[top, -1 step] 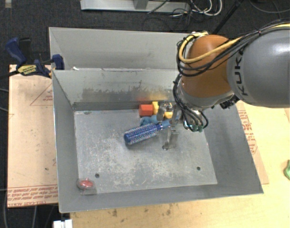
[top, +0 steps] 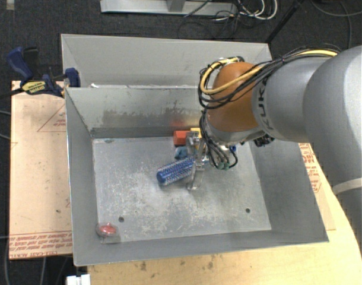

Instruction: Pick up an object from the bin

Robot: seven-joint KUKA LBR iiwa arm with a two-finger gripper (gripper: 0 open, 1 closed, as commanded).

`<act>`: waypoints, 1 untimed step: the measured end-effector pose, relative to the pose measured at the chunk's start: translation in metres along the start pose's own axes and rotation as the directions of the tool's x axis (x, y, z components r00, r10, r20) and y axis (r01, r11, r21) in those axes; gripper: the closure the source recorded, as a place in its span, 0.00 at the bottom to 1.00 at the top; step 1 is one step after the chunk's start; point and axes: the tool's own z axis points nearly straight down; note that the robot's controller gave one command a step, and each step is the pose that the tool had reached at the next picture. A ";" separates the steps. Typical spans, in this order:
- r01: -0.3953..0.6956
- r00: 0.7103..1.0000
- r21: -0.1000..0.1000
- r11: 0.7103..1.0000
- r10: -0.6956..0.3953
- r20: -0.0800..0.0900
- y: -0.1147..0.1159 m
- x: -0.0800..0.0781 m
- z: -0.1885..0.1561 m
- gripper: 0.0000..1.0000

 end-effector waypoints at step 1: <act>0.000 1.000 0.001 1.000 0.000 0.003 0.000 -0.001 -0.004 1.00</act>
Offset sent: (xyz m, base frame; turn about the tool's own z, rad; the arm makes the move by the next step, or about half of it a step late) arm 0.0000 0.0000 0.0000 0.0000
